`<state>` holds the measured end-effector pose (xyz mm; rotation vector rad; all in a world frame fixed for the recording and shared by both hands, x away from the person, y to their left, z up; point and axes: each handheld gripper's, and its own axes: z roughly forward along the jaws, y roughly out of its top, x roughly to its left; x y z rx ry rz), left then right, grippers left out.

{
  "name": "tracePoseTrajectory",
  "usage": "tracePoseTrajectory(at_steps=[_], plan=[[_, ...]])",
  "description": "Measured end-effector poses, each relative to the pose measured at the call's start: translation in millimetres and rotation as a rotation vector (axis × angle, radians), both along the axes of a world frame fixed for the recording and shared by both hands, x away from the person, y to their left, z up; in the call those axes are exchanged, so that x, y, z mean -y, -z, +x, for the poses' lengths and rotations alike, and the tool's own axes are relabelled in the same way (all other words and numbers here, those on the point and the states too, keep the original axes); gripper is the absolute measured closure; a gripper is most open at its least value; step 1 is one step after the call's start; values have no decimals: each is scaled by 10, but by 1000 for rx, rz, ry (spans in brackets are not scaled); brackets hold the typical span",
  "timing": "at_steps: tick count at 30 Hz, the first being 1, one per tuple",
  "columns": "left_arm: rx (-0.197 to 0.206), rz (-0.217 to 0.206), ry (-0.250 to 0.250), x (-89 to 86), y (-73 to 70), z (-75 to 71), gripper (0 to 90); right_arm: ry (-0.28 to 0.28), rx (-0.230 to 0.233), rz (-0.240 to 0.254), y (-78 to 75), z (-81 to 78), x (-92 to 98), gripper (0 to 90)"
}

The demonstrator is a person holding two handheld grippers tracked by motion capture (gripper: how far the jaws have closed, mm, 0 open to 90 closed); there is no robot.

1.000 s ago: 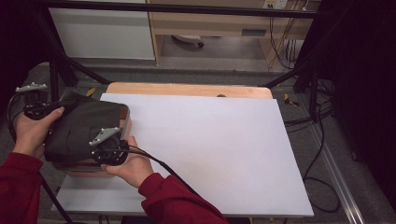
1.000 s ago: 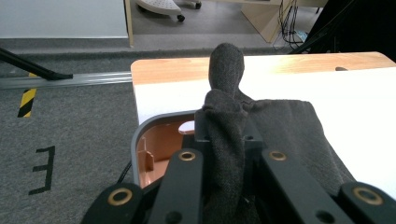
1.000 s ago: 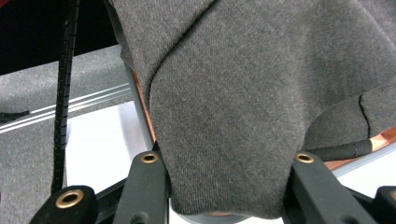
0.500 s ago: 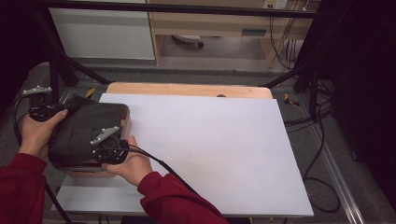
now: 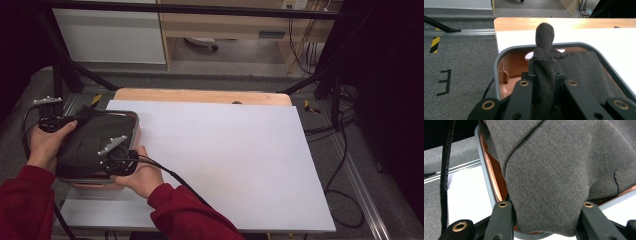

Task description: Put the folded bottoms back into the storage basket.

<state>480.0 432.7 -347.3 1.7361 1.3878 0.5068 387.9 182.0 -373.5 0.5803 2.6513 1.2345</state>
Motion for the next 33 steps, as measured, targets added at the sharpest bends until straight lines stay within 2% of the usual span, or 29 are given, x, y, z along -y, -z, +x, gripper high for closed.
tracePoseTrajectory(at_steps=[9,20,21,24,25,26,27,28,29,30,32,33], plan=[[-13,-21,-20,-23,100,3,817,11,-22,-12,19,30,-5,610],[1,-22,-14,-16,89,-2,815,10,-28,-20,26,24,-15,606],[9,-13,-20,-13,84,-5,800,12,-27,-22,24,21,-16,602],[67,93,-21,50,38,-34,621,27,52,-49,-12,-32,-11,495],[79,91,-32,69,15,-50,521,25,68,-50,-52,-65,9,433],[87,85,-44,84,-15,-70,432,25,72,-46,-94,-91,35,407],[98,83,-50,102,-50,-91,371,20,61,-42,-130,-109,61,376],[105,83,-51,118,-83,-110,333,7,43,-36,-162,-123,89,325],[124,78,-48,147,-140,-148,308,22,55,-27,-180,-148,111,266],[138,71,-45,173,-178,-176,287,36,91,-10,-212,-177,163,292],[139,61,-40,233,-225,-214,260,38,76,27,-255,-173,232,252],[139,55,-43,262,-242,-234,240,46,72,28,-268,-157,252,222]])
